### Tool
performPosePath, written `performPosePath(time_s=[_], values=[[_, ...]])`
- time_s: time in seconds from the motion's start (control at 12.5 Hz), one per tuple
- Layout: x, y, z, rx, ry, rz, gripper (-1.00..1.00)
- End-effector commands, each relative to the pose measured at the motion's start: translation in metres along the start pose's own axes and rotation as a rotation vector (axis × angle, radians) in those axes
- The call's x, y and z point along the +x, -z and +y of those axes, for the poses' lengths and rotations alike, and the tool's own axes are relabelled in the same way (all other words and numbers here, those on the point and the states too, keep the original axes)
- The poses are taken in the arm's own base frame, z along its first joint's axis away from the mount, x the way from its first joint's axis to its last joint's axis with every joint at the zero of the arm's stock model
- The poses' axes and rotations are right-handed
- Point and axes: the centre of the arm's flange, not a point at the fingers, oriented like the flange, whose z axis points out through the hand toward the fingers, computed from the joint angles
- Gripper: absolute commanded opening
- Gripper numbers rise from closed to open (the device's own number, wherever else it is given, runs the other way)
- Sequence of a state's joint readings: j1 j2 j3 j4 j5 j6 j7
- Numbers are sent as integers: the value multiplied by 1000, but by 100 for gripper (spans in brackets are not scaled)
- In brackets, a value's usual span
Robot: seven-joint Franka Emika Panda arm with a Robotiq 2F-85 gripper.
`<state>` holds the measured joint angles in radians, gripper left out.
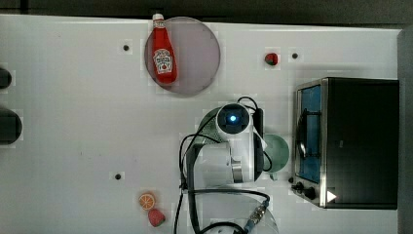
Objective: Drag strainer left to right.
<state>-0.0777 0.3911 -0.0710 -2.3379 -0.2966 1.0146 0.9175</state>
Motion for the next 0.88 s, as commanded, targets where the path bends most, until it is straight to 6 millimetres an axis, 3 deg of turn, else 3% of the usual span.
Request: performPosePath(time_s=[0.08, 0.4, 0.64, 0.88], values=[[-34, 54, -5, 88, 250, 1, 100], [-33, 170, 20, 154, 455, 0, 100], [-12, 267, 67, 166, 537, -107, 100], [6, 363, 110, 209, 710, -89, 100]])
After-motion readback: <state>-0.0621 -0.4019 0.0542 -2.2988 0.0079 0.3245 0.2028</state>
